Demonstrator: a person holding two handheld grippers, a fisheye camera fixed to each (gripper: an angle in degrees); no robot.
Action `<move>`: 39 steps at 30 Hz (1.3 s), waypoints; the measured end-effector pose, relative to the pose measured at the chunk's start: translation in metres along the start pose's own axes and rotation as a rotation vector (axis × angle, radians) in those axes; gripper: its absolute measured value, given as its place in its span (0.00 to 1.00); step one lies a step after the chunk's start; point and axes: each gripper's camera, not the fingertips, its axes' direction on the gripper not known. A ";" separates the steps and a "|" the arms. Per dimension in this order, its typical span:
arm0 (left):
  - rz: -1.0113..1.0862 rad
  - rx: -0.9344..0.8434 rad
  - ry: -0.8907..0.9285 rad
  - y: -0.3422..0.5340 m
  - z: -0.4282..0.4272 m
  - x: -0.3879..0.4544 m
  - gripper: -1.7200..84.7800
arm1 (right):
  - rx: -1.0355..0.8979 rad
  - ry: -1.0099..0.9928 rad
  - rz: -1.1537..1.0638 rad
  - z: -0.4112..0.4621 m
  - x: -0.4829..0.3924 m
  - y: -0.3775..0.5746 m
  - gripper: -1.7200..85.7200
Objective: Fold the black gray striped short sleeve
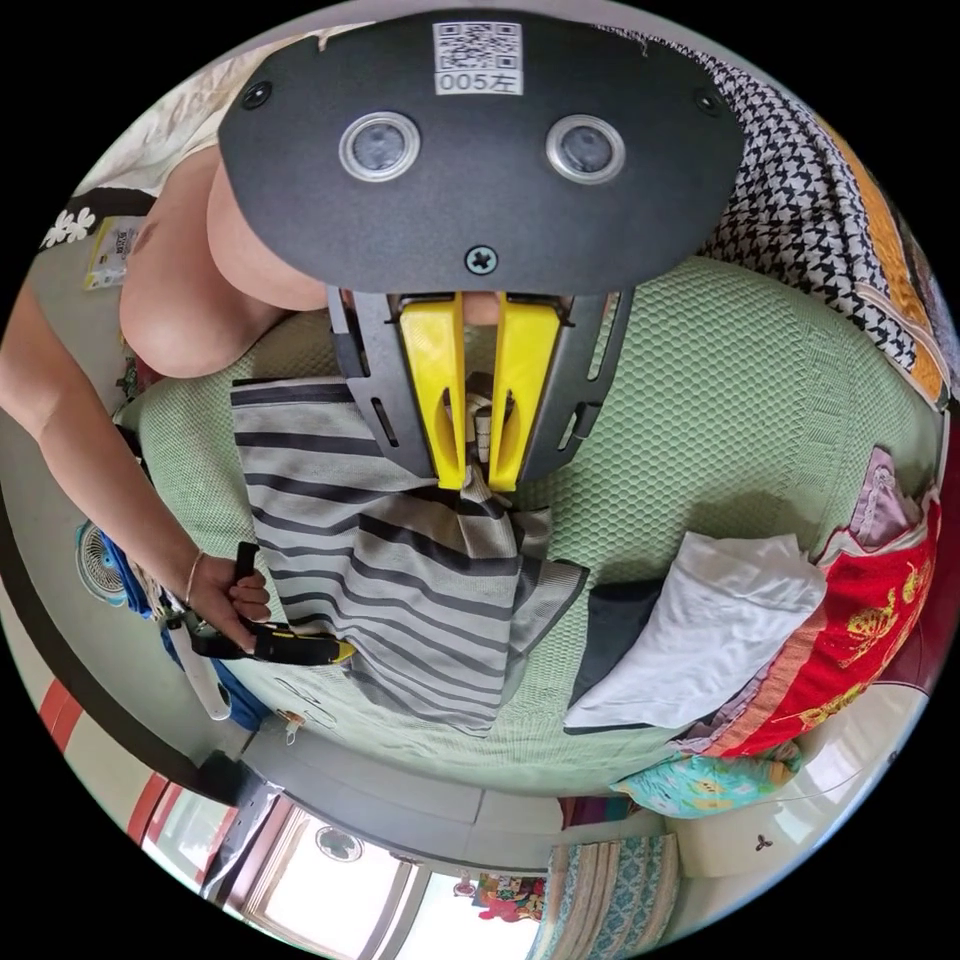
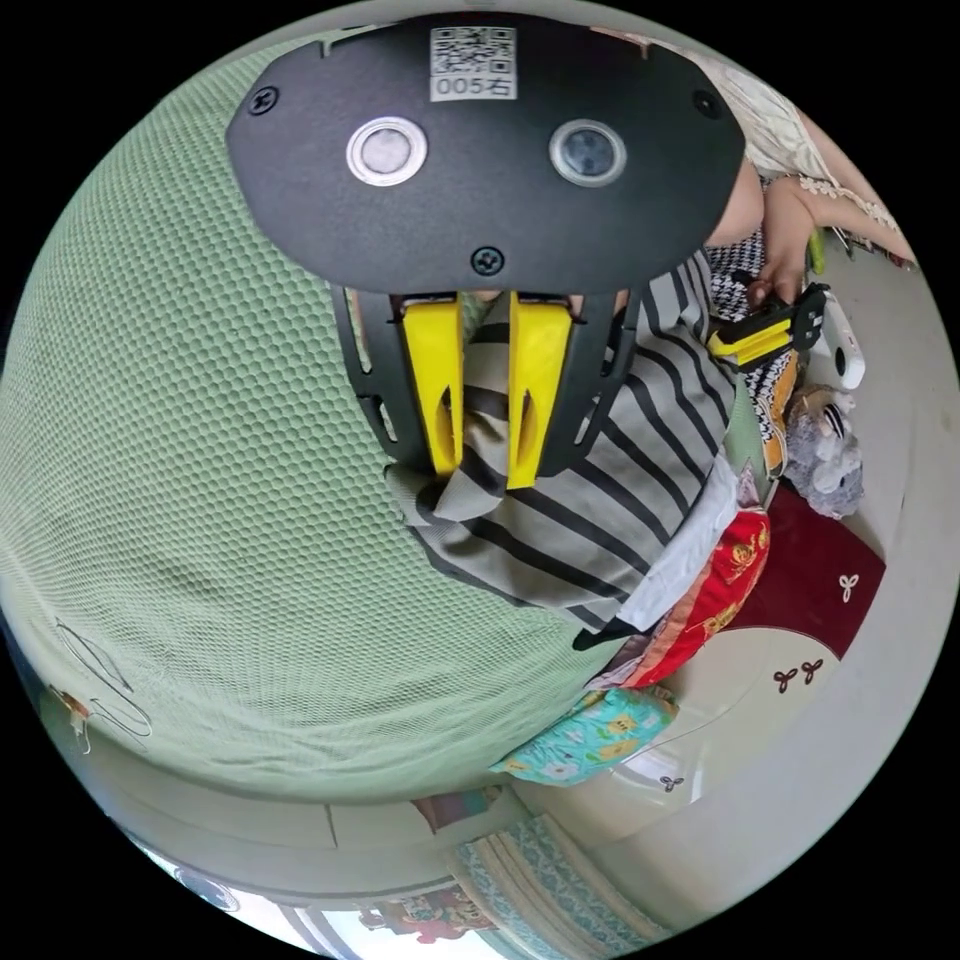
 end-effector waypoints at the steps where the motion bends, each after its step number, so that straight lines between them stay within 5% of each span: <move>1: 0.006 -0.002 -0.007 -0.004 0.000 0.007 0.08 | 0.001 0.017 -0.010 -0.001 -0.004 0.000 0.04; 14: 0.261 -0.066 0.026 -0.084 0.000 0.175 0.08 | 0.048 0.366 -0.116 -0.075 -0.069 0.006 0.02; 29: 0.550 -0.138 0.206 -0.155 0.071 0.478 0.08 | -0.088 0.767 -0.042 -0.174 0.015 0.035 0.02; 39: 0.539 -0.158 0.182 -0.153 0.104 0.487 0.09 | -0.169 0.873 0.115 -0.124 0.075 0.051 0.03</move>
